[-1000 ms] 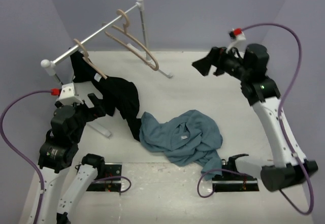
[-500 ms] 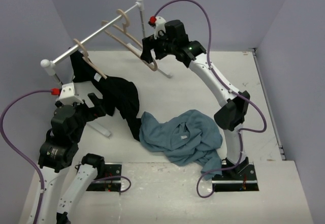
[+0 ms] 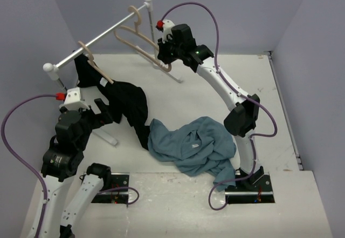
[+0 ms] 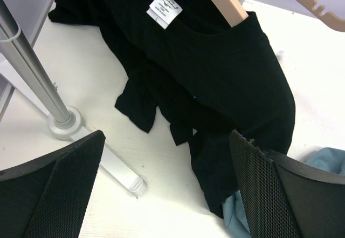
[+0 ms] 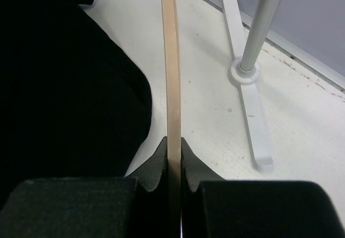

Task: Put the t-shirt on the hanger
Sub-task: Pick up the hanger from the clothesline, then place the T-shirt on the hanger.

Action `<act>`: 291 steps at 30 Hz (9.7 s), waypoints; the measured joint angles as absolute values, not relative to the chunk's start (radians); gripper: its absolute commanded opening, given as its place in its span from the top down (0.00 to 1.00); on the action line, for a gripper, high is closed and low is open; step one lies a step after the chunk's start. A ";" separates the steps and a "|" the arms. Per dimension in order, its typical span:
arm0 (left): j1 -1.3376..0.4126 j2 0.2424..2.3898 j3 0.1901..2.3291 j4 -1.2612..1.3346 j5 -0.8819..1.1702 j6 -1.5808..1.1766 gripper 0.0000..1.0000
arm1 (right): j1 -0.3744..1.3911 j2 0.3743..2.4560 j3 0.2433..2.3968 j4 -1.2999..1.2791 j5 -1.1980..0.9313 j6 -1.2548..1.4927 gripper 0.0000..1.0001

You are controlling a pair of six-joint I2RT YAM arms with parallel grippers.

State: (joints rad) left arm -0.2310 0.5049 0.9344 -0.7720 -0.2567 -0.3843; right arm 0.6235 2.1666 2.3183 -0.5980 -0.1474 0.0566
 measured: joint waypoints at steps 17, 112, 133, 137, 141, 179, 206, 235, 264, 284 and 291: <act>-0.230 0.617 1.201 -0.798 -0.134 -0.334 0.00 | 0.622 1.750 1.934 -0.446 -0.087 0.079 1.00; -0.997 1.636 1.179 -0.565 -0.488 -0.549 0.43 | 0.549 0.509 1.014 -0.957 0.282 0.416 1.00; -0.952 1.526 1.196 -0.632 -0.513 -0.583 1.00 | 0.549 0.514 1.018 -0.940 -0.026 0.310 1.00; -0.864 1.417 1.165 -0.587 -0.498 -0.583 1.00 | 0.549 0.549 1.099 -0.991 -0.152 0.231 1.00; -0.825 1.394 1.159 -0.562 -0.481 -0.583 1.00 | 0.549 0.542 1.121 -1.013 -0.243 0.148 1.00; -0.826 0.991 0.951 -0.405 -0.105 -0.427 1.00 | 0.524 0.718 1.120 -1.086 -0.443 -0.297 1.00; -0.826 1.297 1.532 -0.563 -0.149 -0.258 1.00 | 0.516 0.203 1.128 -1.046 -0.121 0.197 1.00; -0.826 1.324 1.573 -0.646 -0.227 -0.268 1.00 | 0.516 0.295 1.065 -1.007 -0.274 0.132 1.00; -0.825 1.223 1.551 -0.652 0.164 -0.038 1.00 | 0.518 0.497 0.819 -0.563 -0.166 0.189 1.00; -0.826 1.533 1.720 -0.427 -0.306 -0.004 1.00 | 0.516 0.222 0.899 -0.833 -0.047 0.206 1.00; -0.826 1.523 1.684 -0.405 -0.371 0.003 1.00 | 0.516 0.273 0.964 -0.871 -0.139 0.145 1.00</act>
